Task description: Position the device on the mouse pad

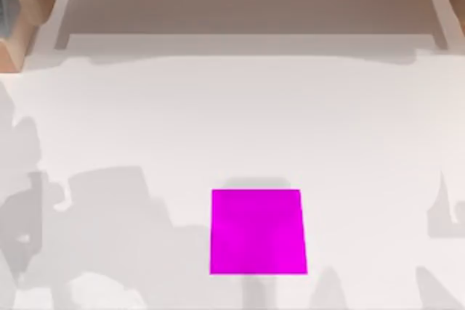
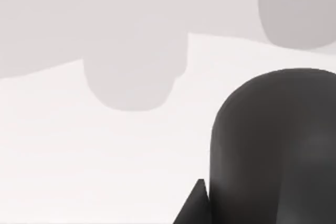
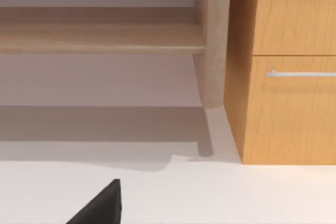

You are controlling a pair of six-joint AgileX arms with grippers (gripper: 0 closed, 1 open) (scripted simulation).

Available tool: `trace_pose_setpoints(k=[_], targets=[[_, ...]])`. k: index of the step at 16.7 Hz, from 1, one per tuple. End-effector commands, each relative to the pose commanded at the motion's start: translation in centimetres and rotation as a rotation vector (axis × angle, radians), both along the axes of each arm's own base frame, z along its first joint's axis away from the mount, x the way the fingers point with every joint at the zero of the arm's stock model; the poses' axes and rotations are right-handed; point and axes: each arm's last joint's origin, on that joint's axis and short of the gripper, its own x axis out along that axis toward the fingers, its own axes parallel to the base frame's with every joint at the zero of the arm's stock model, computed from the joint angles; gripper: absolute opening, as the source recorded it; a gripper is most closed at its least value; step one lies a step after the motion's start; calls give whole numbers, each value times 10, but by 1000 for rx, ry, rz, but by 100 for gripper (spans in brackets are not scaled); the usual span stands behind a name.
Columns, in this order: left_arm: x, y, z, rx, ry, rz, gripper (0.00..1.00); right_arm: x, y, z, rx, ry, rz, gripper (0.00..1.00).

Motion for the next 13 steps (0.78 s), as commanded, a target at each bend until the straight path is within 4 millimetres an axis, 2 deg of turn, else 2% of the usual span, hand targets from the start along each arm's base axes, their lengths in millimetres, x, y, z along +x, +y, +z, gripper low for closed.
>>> trace_pose_setpoints(k=[2,4,7,10,13], targets=[[15,-23,-3,-6,12,-158,0,0,0,0,0,0,0,100],[31,-55,-9,-17,34,-354,0,0,0,0,0,0,0,100],[47,-123,-20,-39,75,-698,0,0,0,0,0,0,0,100],[45,-201,-31,-59,106,-1057,0,0,0,0,0,0,0,100],[27,-278,-36,-65,106,-1401,0,0,0,0,0,0,0,100]])
